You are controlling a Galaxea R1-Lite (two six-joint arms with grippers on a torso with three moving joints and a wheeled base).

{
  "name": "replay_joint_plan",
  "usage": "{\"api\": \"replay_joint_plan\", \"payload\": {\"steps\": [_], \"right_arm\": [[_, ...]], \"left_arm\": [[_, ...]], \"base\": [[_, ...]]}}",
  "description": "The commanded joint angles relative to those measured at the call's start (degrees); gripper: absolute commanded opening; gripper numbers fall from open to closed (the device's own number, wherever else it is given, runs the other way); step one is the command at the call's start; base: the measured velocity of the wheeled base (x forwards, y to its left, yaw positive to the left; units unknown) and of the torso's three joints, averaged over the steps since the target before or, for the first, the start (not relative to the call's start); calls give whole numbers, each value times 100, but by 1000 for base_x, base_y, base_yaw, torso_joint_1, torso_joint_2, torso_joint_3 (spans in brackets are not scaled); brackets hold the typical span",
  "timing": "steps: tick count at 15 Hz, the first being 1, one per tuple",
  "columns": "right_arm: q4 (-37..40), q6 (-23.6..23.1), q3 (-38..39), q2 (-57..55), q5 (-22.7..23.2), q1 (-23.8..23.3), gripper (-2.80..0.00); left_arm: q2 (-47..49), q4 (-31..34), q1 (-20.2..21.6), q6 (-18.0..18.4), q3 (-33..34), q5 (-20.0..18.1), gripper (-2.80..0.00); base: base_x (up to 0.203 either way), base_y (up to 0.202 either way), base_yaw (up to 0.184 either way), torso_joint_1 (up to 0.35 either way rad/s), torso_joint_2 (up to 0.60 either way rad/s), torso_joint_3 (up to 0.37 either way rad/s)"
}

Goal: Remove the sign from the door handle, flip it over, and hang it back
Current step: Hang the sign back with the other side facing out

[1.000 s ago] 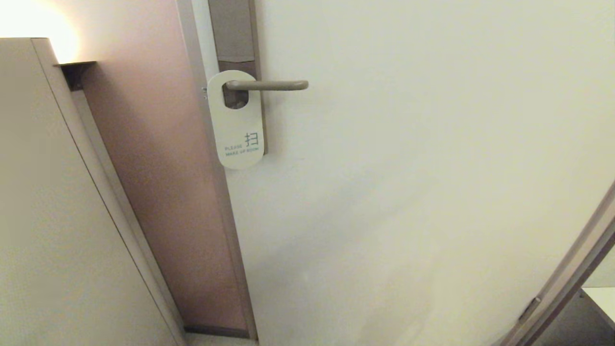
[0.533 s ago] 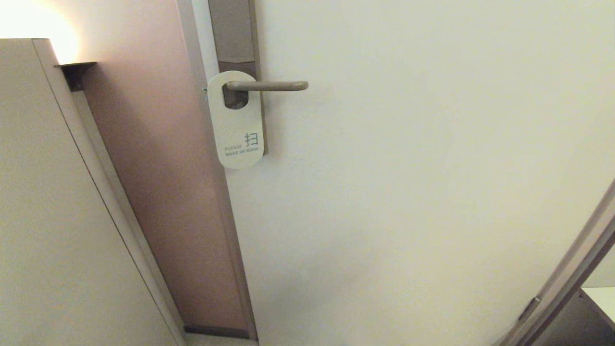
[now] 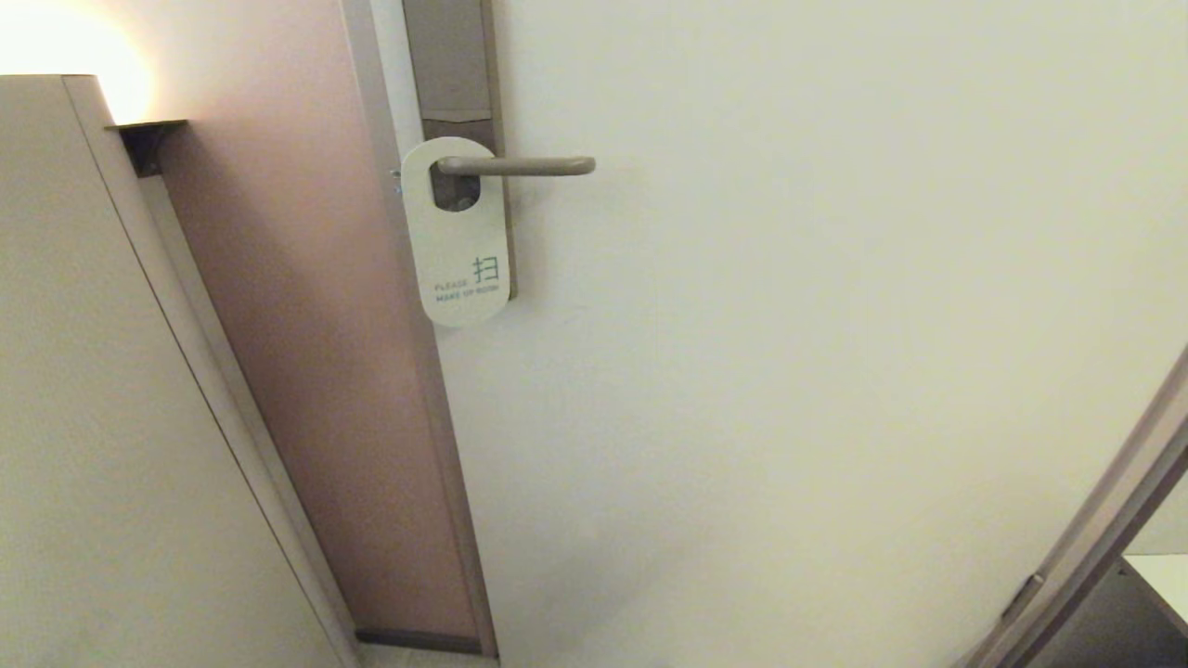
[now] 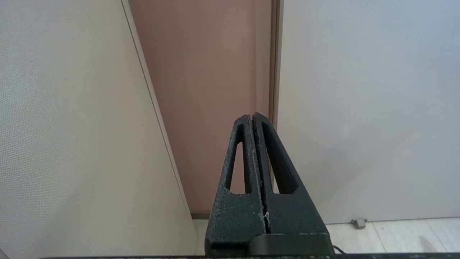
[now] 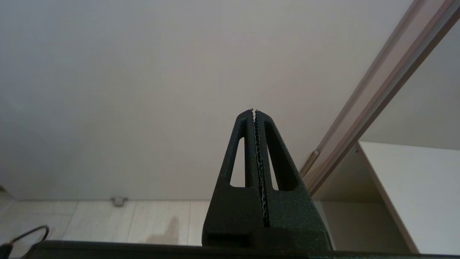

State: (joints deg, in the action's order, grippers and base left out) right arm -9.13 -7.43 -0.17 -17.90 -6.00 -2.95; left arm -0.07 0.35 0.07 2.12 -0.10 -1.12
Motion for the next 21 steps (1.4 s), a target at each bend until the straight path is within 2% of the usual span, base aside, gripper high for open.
{"api": "replay_joint_plan", "payload": {"steps": [1,2,4,6,11,13,21], "right_arm": [[59,-4,17,255,3,33,-280],[109,9,17,354,42,91,-280],[396,91,17,603,413,199,-280],[517,118,17,764,498,241,-280],[540,493,17,1085,522,269,-280],[935,625,11,1330,621,275,-280],[904,663,17,1790,626,277,-280]], "left_arm": [[7,0,1,-1,1,-11,-280],[7,0,1,-1,1,7,-280],[7,0,1,-1,1,-11,-280],[7,0,1,-1,1,-11,-280],[7,0,1,-1,1,-11,-280],[7,0,1,-1,1,-11,-280],[7,0,1,-1,1,-7,-280]], "base": [[0,0,0,0,0,0],[0,0,0,0,0,0],[0,0,0,0,0,0],[0,0,0,0,0,0],[0,0,0,0,0,0],[0,0,0,0,0,0],[0,0,0,0,0,0]]}}
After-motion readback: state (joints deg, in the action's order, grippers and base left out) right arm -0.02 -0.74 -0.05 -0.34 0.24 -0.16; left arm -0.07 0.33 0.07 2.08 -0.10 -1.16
